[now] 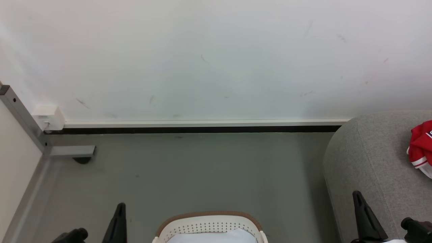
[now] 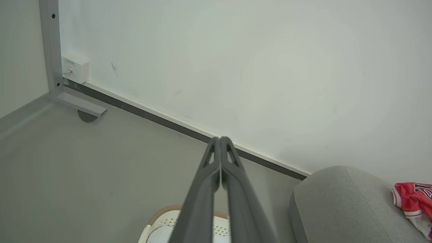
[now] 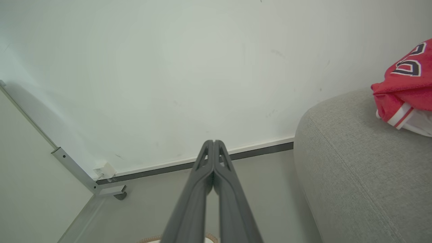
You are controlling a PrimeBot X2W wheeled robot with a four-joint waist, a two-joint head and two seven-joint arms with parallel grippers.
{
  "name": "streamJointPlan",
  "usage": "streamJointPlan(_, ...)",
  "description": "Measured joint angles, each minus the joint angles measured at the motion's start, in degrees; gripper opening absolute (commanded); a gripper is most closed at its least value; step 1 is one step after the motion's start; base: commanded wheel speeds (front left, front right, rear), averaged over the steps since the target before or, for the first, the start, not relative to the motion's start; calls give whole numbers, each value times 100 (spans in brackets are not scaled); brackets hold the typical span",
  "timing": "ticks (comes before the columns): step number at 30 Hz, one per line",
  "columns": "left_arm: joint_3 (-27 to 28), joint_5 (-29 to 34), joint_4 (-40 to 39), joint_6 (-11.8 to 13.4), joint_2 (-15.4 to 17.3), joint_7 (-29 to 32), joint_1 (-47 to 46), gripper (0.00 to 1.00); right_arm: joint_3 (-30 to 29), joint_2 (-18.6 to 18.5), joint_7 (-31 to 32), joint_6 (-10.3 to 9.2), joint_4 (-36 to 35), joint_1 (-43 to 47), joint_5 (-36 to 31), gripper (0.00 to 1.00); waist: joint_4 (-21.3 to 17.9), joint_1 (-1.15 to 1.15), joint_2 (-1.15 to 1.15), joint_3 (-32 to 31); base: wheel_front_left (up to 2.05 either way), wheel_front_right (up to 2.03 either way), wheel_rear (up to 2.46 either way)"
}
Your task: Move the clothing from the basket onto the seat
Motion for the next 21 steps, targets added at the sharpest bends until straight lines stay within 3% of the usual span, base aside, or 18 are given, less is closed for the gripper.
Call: streamJointPlan(21, 234, -1735, 7, -101, -27, 485, -155, 0, -275, 32, 374, 0, 87, -136, 1716, 0, 18, 0, 0, 25, 0, 0, 0)
